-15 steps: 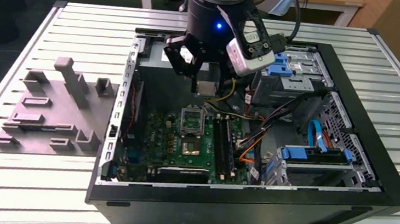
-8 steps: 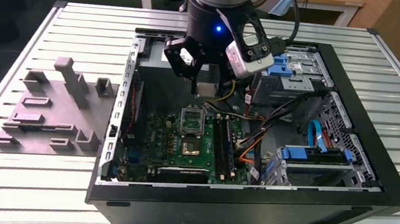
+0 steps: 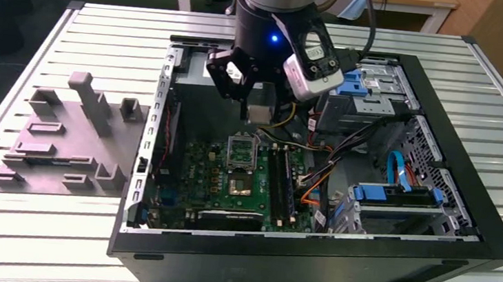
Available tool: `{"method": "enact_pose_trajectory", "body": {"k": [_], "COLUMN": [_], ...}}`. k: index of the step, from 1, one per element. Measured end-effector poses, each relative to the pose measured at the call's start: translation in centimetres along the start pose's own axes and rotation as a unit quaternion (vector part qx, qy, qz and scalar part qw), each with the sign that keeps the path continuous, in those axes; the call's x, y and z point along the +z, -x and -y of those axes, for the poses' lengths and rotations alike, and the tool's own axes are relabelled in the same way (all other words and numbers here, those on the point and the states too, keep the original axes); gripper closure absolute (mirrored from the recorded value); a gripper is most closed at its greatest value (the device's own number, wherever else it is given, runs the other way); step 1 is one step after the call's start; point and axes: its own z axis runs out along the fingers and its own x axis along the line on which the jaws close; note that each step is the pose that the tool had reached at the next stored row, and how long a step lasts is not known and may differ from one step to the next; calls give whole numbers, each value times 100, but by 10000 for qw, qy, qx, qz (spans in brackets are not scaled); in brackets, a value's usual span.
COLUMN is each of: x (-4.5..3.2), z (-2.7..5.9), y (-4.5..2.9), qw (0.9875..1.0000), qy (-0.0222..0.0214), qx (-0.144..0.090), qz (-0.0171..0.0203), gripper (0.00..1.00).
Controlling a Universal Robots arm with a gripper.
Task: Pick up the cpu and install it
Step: 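Place the cpu into insertion slot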
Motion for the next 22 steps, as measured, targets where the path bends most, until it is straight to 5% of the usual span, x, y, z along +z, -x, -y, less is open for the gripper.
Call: {"method": "enact_pose_trajectory", "body": {"k": [22], "x": [193], "z": [5], "y": [-2], "qw": [10000], "qy": [8], "qx": [0], "qz": [0], "gripper": [53]}}
